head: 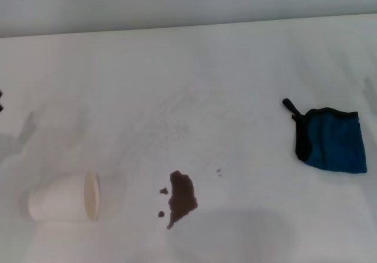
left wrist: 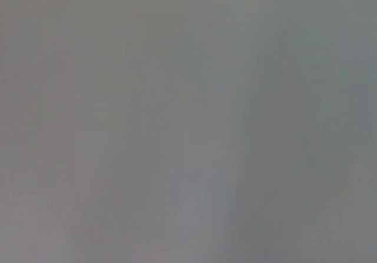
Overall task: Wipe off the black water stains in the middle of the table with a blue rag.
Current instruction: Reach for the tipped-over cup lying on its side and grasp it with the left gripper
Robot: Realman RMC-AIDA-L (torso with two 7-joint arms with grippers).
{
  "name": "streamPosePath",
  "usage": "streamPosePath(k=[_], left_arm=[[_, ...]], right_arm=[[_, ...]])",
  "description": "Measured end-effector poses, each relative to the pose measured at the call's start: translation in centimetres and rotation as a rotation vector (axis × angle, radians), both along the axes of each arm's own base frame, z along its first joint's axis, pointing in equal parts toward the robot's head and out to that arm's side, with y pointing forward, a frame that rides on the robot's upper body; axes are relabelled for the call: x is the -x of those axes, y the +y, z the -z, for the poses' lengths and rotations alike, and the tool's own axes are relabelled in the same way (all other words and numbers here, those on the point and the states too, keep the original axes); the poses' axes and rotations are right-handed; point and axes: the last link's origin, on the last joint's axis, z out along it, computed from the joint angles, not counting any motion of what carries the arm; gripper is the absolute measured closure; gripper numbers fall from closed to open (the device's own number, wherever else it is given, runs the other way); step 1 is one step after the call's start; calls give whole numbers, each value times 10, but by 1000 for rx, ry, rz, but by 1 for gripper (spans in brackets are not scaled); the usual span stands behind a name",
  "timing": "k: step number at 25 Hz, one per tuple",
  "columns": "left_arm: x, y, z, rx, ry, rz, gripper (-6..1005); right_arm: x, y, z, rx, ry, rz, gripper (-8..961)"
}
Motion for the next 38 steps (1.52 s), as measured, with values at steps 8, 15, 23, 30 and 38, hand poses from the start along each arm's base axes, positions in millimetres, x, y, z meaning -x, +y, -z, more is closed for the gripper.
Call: streamPosePath(k=[8,15,23,30,38], left_arm=[[-21,37,-7,191,47,95,118],[-54,74,-38,471,204,160,117],[-103,83,-84,711,443,225,116],[-129,80,-88,1033,615,151,115],[-149,75,-77,1197,654,177,113]], right_arm=[[0,0,-1,-8,7,-1,282],[1,-1,-2,-15,7,-9,283],[1,-2,-1,-14,16,-7,282],[3,-2,1,-17,24,-14,284],[6,0,2,-16,24,-29,284]])
